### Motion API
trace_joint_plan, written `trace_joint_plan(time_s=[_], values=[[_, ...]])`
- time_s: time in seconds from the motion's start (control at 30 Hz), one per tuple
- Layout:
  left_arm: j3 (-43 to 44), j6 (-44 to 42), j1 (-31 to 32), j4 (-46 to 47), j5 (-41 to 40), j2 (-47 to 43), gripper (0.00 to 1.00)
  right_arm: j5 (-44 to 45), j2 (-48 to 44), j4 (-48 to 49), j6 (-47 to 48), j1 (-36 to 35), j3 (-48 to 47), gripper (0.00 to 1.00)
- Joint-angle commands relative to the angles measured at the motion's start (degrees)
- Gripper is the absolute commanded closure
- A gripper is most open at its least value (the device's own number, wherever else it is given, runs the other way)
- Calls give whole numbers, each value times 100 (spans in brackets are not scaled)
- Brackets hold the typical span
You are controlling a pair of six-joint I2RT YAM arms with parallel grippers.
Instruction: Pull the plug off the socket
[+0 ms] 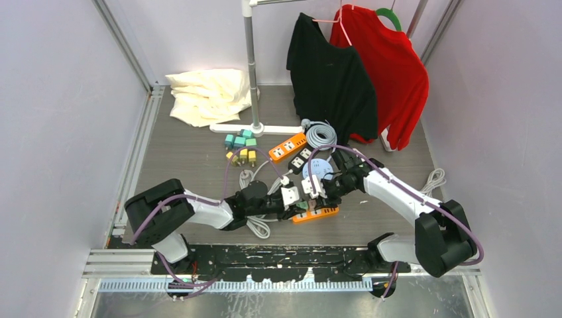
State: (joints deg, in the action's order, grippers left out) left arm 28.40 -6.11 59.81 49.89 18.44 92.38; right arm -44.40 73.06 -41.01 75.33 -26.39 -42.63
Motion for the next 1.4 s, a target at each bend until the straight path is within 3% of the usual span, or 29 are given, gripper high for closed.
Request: trace_joint_plan(time_s=[0.0,0.2,0.4,0.67,0.77,1.0,1.2,1.37], values=[[211,-110,-14,-3,178,138,100,-351,-95,-258,-95,155,-252,86],[215,-187,-11,38,278,283,100,-287,-264,-460,198,532,-135,99],[225,-223,-13,15,318,347,100,-911,-124,-824,426,448,-213,99],[247,-201,-18,10,264,389,100,-1062,-130,-579,-353,594,-496,99],[277,-202,-13,-3,245,420,100,-960,-291,-775,-123,917,-481,99],[288,-198,-14,-33,268,422,100,-1085,-252,-1206,363,947,-416,99],[263,-181,-15,-15,277,407,100,-1340,-456,-1672,-139,1560,-830,99],[313,-172,-17,-89,249,403,97,-1573,-767,-1446,-852,2021,-723,96]])
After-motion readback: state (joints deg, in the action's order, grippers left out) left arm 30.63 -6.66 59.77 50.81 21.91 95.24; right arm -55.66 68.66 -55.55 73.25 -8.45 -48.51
